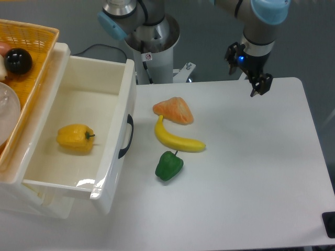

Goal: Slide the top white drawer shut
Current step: 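Move the gripper down toward the front of the open white drawer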

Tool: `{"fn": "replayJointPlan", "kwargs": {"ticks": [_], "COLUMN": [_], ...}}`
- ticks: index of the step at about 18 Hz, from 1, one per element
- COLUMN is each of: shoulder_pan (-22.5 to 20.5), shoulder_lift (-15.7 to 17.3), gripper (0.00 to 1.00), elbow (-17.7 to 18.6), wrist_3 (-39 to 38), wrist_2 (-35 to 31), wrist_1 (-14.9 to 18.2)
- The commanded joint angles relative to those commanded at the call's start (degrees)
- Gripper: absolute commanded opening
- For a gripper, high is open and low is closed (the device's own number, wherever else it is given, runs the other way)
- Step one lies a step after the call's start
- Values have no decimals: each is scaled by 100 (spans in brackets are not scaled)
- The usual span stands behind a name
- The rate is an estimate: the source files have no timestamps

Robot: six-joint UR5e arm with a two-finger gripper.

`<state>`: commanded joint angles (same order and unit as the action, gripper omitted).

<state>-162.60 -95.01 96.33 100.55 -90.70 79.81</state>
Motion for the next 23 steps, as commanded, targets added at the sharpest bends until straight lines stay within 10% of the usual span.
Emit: {"fn": "replayJointPlan", "kwargs": {"ticks": [14,23], "shoulder_pan": [44,378], "shoulder_lift": [88,-70], "gripper": [100,97], "elbow": [465,844], "wrist_3": [-842,-1222], "wrist_2": [1985,2083], "wrist_1": [-79,-44]}}
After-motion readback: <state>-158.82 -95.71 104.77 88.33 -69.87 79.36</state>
